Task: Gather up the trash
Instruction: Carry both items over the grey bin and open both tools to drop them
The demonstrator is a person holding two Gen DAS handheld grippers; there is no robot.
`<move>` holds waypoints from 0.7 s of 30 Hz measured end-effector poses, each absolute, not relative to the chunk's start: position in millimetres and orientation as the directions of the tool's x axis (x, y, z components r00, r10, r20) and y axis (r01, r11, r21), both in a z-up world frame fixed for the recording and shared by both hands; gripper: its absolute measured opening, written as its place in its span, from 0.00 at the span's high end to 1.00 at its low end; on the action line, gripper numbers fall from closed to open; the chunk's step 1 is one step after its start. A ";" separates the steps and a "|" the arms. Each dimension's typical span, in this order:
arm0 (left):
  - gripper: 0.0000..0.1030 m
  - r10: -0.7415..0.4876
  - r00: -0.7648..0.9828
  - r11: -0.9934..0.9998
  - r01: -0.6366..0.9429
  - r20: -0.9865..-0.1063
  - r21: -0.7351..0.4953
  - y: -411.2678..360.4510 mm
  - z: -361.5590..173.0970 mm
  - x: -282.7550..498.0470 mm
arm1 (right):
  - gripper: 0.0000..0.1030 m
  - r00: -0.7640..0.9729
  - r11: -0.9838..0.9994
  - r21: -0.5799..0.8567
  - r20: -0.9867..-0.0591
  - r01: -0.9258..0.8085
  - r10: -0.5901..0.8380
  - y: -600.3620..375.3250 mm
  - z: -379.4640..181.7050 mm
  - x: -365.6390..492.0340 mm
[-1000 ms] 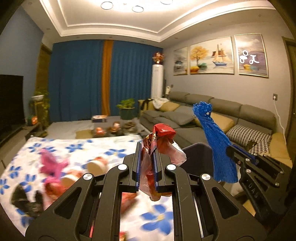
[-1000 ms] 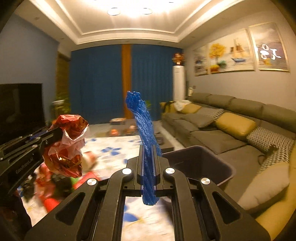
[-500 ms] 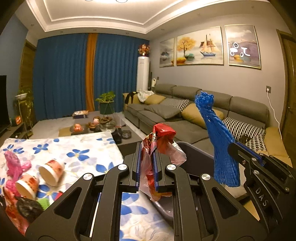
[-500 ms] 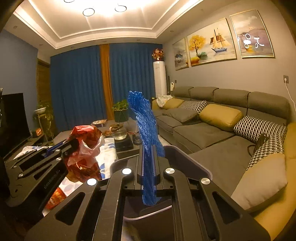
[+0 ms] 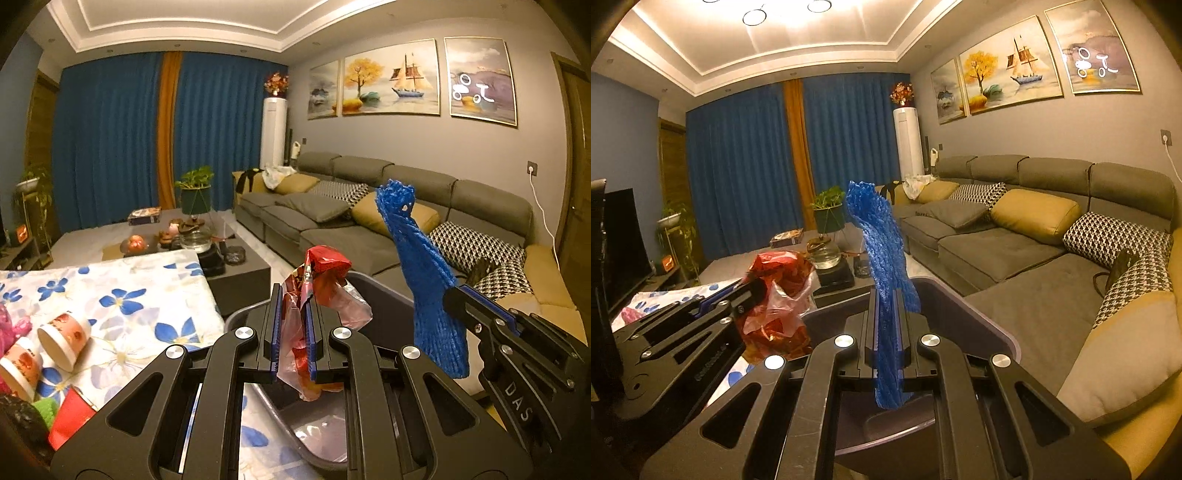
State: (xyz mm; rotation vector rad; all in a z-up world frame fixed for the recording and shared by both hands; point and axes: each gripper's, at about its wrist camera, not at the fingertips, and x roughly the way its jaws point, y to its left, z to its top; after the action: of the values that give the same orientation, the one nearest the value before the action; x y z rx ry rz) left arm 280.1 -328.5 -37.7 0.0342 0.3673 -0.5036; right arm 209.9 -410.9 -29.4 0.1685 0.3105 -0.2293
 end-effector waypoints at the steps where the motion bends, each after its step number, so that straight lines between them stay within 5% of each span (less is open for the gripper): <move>1: 0.89 -0.471 0.808 0.873 0.483 -0.355 -0.060 -330.5 -38.6 283.0 | 0.93 0.925 0.960 0.130 -0.325 0.249 -0.196 -411.6 -30.7 212.0; 6: 0.83 -0.475 0.794 0.866 0.499 -0.379 -0.039 -336.6 -45.7 295.0 | 0.93 0.923 0.960 0.132 -0.335 0.247 -0.192 -410.5 -33.9 218.1; 8: 0.60 -0.487 0.780 0.857 0.514 -0.393 -0.041 -336.6 -48.4 299.1 | 0.93 0.922 0.960 0.133 -0.336 0.247 -0.190 -409.6 -34.5 220.5; 9: 0.37 -0.474 0.788 0.865 0.500 -0.392 -0.041 -334.1 -49.3 299.9 | 0.93 0.922 0.960 0.134 -0.337 0.248 -0.191 -409.9 -34.3 221.4; 10: 0.28 -0.463 0.800 0.875 0.481 -0.381 -0.055 -329.5 -49.4 300.1 | 0.92 0.922 0.959 0.134 -0.337 0.249 -0.192 -410.4 -34.9 221.8; 21: 0.13 -0.344 0.846 0.939 0.300 -0.409 -0.169 -274.2 -39.3 294.6 | 0.86 0.918 0.958 0.137 -0.345 0.254 -0.194 -404.5 -36.6 229.7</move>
State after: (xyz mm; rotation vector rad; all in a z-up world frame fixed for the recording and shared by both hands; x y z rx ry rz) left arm 294.6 -274.2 -39.3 -0.0995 0.4493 -0.3401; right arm 229.7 -404.5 -36.6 0.1807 0.3350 -0.2315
